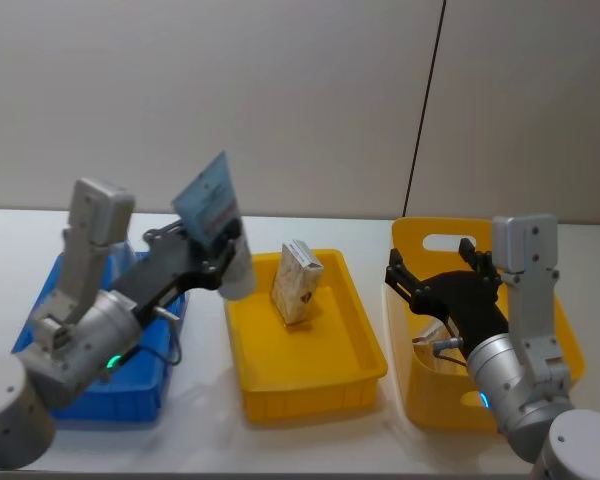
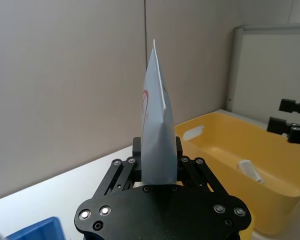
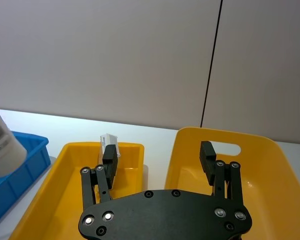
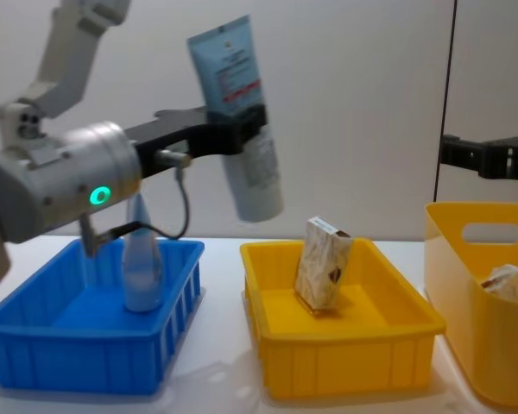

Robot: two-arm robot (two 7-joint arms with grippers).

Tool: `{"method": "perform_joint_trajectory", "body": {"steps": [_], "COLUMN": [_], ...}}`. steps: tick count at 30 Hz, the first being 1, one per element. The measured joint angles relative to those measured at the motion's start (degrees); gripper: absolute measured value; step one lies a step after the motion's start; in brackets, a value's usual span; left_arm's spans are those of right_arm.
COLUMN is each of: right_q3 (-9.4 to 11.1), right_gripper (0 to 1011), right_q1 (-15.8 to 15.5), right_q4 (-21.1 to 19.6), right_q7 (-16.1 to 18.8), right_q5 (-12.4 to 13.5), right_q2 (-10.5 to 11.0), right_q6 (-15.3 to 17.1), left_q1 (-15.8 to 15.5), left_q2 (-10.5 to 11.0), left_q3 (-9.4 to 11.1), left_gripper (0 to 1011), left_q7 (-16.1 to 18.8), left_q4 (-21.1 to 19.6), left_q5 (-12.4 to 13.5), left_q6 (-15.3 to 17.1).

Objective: Bimanual collaborative sorting of washing and personal care products

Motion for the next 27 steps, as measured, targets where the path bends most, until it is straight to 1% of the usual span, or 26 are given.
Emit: {"method": "perform_joint_trajectory", "body": {"steps": [4,10,19,21,23,24,27], "right_q3": [0.0,-0.1,-0.8,-1.0,-1.3,-1.3,-1.7], "right_gripper": [1004,1004,1004,1004,1004,1004,1004], "right_q1": [0.0,-0.1,-0.1,-0.1,0.1,0.1,0.4], "right_q4": [0.0,-0.2,-0.9,-1.1,-1.3,-1.3,-1.4], "right_q7": [0.1,1.6,6.0,6.9,8.6,8.6,10.2], "right_q5": [0.0,0.2,1.4,1.7,2.2,2.2,2.7], "right_q2": [0.0,0.5,2.1,2.5,3.2,3.2,3.9], "right_q6": [0.0,0.1,0.6,0.8,1.3,1.3,1.8], "left_q1": [-1.2,-2.4,-3.6,-3.8,-3.9,-4.0,-4.2], "left_q2": [-1.2,-2.5,-3.9,-4.0,-4.2,-4.3,-4.5], "left_q3": [1.4,3.0,4.7,4.9,5.2,5.3,5.6], "left_gripper": [280,280,280,280,280,280,280], "left_q7": [0.2,0.5,0.7,0.8,0.8,0.8,0.8], "left_q4": [0.6,1.4,2.0,2.1,2.1,2.1,2.1], "left_q5": [0.5,1.1,1.6,1.6,1.6,1.6,1.6], "left_q6": [0.4,0.9,1.7,1.8,2.0,2.0,2.2]}}
